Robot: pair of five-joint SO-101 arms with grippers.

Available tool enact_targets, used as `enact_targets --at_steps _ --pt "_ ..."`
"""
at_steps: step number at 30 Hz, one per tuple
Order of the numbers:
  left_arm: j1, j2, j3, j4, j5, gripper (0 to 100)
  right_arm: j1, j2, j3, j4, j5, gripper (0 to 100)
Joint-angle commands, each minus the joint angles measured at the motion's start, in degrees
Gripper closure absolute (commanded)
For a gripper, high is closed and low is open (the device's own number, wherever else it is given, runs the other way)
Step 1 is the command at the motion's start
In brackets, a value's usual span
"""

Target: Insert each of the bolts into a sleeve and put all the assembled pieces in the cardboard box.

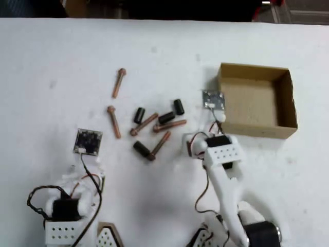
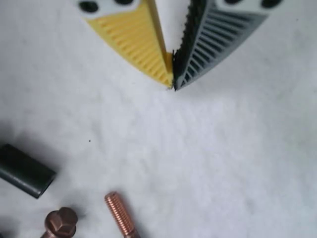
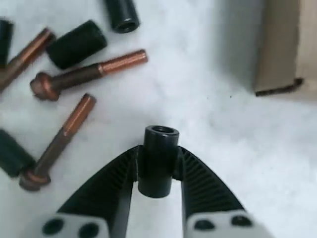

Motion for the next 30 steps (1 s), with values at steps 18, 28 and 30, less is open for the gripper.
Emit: enact_targets --at_steps 18,28,30 --pt "-0.04 -0.4 -0.18 0.26 0.53 98 -2.42 -4.7 3.16 4.35 29.71 88.2" --pt "-0.04 -0.4 -0.18 0.26 0.53 98 -2.42 9.89 -4.75 6.81 30.07 87.9" --pt "-0.04 -0.4 -0.18 0.26 0.53 98 -2.42 11.82 -5.98 6.81 30.07 88.2"
